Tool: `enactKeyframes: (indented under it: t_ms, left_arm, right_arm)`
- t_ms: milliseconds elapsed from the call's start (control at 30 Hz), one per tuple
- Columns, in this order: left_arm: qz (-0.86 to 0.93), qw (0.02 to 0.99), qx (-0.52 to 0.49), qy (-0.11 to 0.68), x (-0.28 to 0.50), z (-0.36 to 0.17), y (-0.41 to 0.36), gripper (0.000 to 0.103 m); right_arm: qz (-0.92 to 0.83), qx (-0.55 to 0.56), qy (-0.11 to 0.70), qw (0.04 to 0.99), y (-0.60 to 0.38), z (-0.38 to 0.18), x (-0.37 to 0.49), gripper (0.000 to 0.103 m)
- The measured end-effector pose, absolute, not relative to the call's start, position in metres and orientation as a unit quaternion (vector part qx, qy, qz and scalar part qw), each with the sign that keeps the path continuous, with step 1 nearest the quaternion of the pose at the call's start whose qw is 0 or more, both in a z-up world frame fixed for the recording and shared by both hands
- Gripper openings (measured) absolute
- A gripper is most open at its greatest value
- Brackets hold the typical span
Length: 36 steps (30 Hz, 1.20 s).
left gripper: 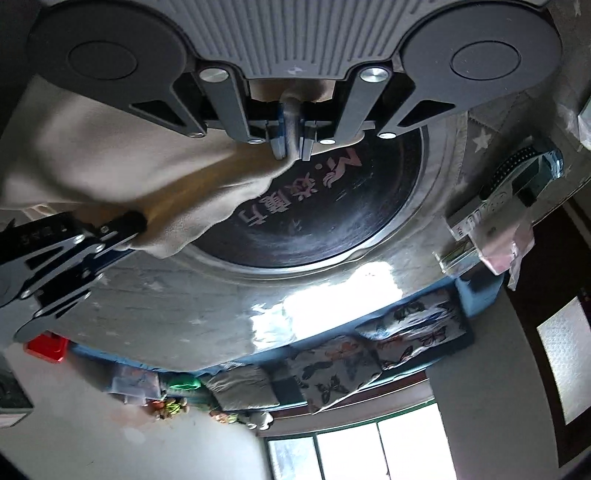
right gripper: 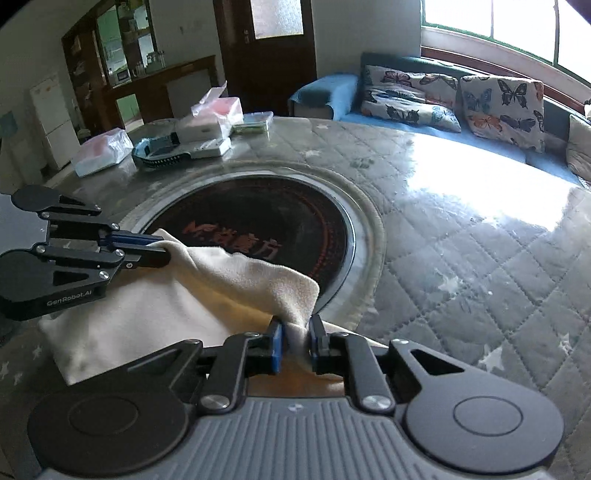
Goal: Fold clothes
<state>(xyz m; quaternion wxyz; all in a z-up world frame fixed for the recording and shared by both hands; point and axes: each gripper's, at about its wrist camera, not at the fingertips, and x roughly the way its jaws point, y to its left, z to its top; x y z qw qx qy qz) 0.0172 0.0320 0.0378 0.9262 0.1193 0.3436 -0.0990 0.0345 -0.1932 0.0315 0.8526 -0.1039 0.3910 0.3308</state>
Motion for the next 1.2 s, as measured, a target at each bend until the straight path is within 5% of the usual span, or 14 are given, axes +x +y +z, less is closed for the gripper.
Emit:
enactKeyframes:
  t_ms: [167, 1200]
  left_arm:
    - [-0.075, 0.929, 0.111, 0.346, 0.021, 0.039, 0.034, 0.023]
    - [-0.097, 0.930, 0.047, 0.352, -0.005, 0.047, 0.012, 0.025]
  right_arm:
    - [0.316, -0.089, 0.374, 0.867, -0.206, 0.050, 0.034, 0.023]
    - [0.327, -0.064, 0.390, 0.859, -0.208, 0.054, 0.006, 0.018]
